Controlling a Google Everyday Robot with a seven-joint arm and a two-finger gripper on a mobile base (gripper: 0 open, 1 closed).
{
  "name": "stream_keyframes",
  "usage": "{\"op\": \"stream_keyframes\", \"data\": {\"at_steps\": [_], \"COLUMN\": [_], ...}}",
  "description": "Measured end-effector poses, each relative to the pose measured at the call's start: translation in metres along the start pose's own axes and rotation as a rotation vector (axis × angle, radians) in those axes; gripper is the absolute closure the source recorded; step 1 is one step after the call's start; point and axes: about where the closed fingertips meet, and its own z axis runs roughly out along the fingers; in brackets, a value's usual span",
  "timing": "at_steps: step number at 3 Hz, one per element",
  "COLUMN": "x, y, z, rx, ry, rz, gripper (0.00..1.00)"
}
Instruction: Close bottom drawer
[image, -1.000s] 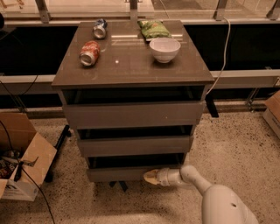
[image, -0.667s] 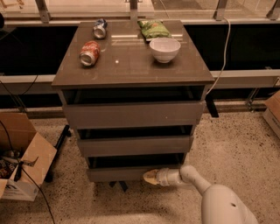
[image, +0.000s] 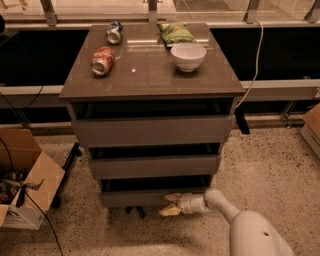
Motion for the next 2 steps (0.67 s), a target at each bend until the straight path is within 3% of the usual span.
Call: {"op": "stream_keyframes", "data": {"at_steps": [2], "x": [0.0000], "y": [0.0009], "z": [0.0012], "rx": [-0.002], "ry": [0.000], "rz": [0.000], "gripper": [0.00]}}
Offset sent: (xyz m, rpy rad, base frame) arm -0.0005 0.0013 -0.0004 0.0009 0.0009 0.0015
